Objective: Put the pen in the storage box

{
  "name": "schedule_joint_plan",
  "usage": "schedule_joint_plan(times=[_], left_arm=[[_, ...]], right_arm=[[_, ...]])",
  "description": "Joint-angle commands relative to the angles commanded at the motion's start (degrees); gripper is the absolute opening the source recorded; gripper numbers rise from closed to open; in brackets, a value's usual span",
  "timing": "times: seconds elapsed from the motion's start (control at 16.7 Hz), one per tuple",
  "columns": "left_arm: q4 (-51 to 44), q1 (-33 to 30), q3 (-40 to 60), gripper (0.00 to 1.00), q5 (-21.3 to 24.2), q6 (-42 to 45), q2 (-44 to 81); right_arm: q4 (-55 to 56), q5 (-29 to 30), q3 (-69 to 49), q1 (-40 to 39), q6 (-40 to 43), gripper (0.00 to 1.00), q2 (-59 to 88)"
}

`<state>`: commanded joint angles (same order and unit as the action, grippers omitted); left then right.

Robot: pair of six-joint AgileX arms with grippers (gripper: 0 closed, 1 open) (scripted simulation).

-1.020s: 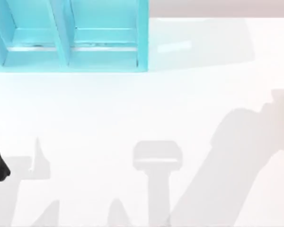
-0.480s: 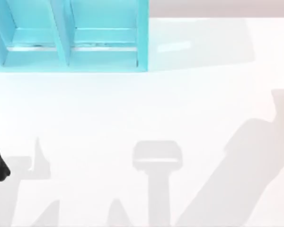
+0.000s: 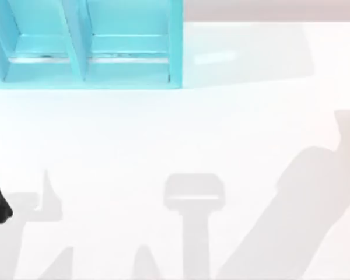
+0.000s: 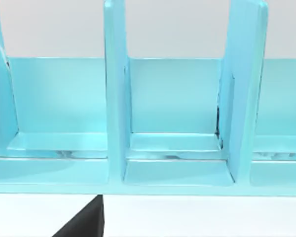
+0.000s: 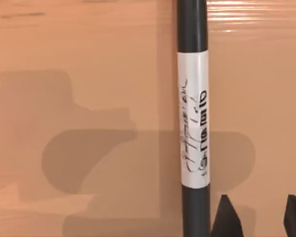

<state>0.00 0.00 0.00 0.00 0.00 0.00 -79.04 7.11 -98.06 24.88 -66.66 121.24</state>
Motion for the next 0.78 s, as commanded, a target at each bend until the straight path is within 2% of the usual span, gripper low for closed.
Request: schedule_joint_plan(times=[0.42, 0.78], left_arm=[[0.0, 0.0, 0.0, 1.0, 0.0, 0.0, 0.0], [0.0, 0.0, 0.0, 1.0, 0.0, 0.0, 0.0]], right_arm=[[0.0, 0.0, 0.0, 0.0, 0.0, 0.98, 0.0], [0.0, 0.0, 0.0, 0.0, 0.0, 1.0, 0.0]])
